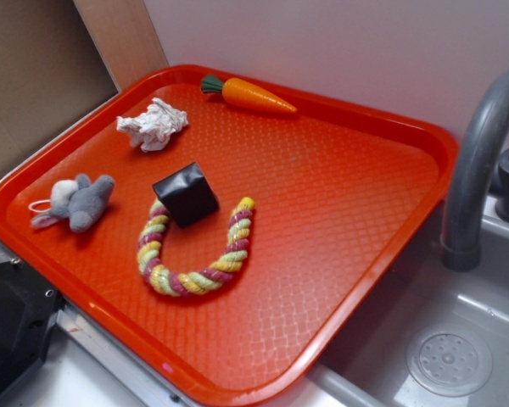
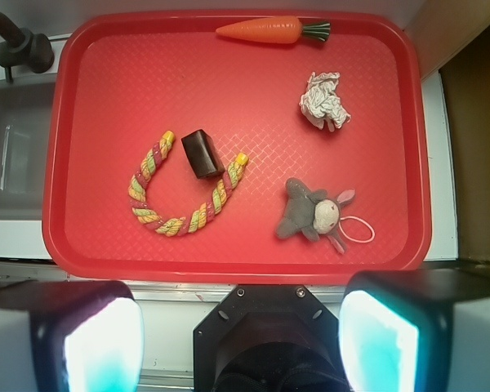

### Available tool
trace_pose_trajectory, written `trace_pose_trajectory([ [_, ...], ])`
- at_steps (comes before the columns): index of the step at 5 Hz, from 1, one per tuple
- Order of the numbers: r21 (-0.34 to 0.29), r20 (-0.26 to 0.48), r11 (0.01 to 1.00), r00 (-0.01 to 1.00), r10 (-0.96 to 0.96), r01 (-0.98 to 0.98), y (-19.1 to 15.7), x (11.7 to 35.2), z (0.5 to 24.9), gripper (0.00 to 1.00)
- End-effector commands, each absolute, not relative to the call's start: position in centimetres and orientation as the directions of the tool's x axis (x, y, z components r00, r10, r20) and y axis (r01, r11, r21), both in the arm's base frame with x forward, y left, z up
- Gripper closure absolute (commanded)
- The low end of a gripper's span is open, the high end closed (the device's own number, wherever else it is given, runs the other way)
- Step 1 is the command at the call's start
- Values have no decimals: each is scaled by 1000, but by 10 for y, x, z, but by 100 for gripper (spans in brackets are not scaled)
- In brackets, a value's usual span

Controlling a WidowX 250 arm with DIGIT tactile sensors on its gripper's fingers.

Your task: Grab the white paper.

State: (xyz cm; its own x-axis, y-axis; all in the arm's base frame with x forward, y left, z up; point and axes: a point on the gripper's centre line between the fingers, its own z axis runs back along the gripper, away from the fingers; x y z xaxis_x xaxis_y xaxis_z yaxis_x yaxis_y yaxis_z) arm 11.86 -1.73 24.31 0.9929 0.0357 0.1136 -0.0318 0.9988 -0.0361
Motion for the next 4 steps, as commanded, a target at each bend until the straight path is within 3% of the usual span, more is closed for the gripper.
trace_pose_trajectory([
  [1, -36, 114, 999, 993, 36, -32, -17, 119, 243, 0],
  [2, -86, 127, 966, 959, 253, -243, 2, 141, 221, 0],
  [3, -75, 153, 926, 913, 378, -370, 19, 157, 199, 0],
  [4, -88, 191, 826, 805, 562, -557, 44, 177, 175, 0],
])
